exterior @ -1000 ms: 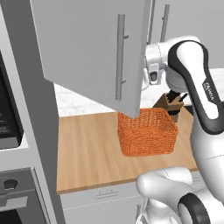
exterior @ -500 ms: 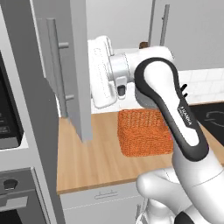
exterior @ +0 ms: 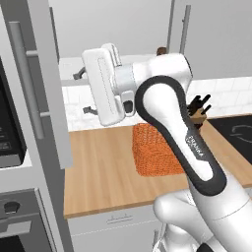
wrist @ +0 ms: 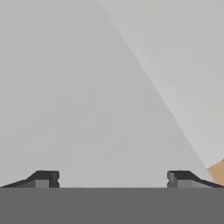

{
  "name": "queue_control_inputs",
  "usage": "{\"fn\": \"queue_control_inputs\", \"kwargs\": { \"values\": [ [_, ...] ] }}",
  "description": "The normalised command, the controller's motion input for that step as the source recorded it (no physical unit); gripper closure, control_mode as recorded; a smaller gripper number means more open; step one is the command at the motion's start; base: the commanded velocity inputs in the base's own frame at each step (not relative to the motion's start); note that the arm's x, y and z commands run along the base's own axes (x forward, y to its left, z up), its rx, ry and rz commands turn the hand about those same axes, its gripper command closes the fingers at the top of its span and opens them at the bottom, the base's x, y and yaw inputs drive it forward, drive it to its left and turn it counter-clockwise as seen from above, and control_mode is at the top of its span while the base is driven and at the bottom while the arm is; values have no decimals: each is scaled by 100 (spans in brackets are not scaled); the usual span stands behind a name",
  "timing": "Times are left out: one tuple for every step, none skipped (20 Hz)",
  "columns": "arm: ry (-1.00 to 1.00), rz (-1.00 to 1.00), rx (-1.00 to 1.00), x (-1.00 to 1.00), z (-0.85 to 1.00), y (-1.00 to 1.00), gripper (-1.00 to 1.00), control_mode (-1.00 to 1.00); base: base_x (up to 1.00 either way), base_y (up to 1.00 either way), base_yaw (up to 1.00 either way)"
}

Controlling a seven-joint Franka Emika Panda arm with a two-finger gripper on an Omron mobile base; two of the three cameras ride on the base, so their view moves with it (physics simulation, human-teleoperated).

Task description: Open the cabinet, pick up the bread from the cabinet and place it in the basket. Then move the basket to the dining counter.

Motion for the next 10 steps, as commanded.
{"fn": "queue_control_inputs", "kwargs": {
  "values": [
    [-24, 0, -2, -46, 0, -100, -100, -100, 0, 0, 0],
    [-26, 0, 0, -63, 0, -100, -100, -100, 0, 0, 0],
    [-24, 0, 0, -67, 0, -100, -100, -100, 0, 0, 0],
    [-23, 0, 0, -73, 0, -100, -100, -100, 0, 0, 0],
    [-24, 0, 0, -76, 0, -100, -100, -100, 0, 0, 0],
    [-25, 0, 0, -61, 0, -100, -100, -100, 0, 0, 0],
    [-25, 0, 0, -34, 0, -100, -100, -100, 0, 0, 0],
    [-26, 0, 0, -26, 0, -100, -100, -100, 0, 0, 0],
    [-21, 0, 0, -12, 0, -100, -100, -100, 0, 0, 0],
    [-16, 0, -1, -5, 0, -100, -100, -100, 0, 0, 0]
  ]
}}
